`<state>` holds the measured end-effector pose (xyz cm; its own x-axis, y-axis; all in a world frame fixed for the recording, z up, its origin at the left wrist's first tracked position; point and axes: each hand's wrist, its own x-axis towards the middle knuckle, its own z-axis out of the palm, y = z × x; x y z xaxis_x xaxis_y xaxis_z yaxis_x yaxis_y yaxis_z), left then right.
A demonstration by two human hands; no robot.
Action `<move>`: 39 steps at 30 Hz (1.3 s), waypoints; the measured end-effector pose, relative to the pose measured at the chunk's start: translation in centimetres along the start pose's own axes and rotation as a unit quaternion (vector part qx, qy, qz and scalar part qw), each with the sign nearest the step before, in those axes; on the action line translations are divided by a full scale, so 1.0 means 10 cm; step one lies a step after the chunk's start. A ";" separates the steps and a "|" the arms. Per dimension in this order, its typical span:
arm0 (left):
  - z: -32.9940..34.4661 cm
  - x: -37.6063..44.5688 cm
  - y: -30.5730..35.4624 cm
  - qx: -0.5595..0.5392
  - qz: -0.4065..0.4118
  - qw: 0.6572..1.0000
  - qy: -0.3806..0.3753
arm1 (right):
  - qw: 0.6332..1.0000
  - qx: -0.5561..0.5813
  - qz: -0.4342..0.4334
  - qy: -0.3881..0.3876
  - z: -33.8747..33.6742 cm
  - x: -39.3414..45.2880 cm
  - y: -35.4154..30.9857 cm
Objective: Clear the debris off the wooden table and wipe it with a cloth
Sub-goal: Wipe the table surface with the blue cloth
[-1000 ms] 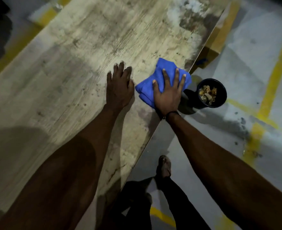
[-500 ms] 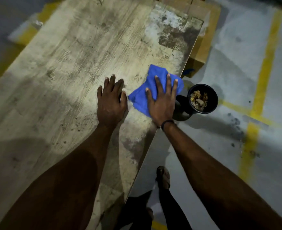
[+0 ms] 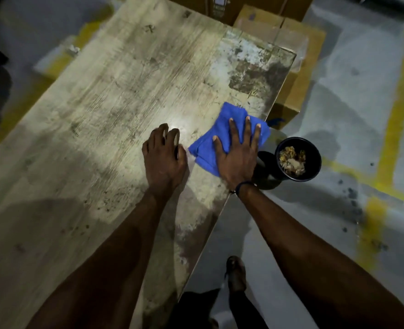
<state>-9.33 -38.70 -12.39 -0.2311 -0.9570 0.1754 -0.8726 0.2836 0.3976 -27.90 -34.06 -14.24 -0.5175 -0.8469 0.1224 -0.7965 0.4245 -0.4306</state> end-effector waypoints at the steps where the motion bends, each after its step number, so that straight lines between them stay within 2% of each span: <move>1: 0.07 0.13 0.08 -0.011 0.004 1.000 -0.006 | 1.000 0.000 -0.001 0.002 0.01 0.16 0.05; 7: 0.53 1.11 0.64 -0.057 0.012 0.996 -0.071 | 1.000 0.013 0.004 0.006 0.00 0.80 0.23; 11: 0.71 1.49 0.86 -0.055 -0.004 0.996 -0.069 | 1.000 0.021 0.004 0.017 0.02 1.12 0.35; 20: 0.75 1.49 0.95 -0.031 -0.032 0.999 -0.026 | 1.000 0.021 0.008 -0.002 -0.03 2.00 0.60; 25: 0.73 1.49 0.98 -0.021 -0.035 0.999 -0.014 | 0.999 0.009 -0.018 0.036 -0.01 1.67 0.51; 29: 0.73 1.50 0.96 -0.022 -0.035 0.999 -0.019 | 0.999 0.002 -0.046 0.009 0.00 1.43 0.54; 39: 0.73 1.50 0.99 -0.009 -0.033 0.999 -0.019 | 1.000 -0.002 -0.025 -0.013 -0.05 2.53 0.82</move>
<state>-24.57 -50.76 -12.44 -0.1890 -0.9753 0.1144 -0.8788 0.2200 0.4234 -47.70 -51.87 -14.21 -0.4683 -0.8752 0.1209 -0.8227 0.3821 -0.4210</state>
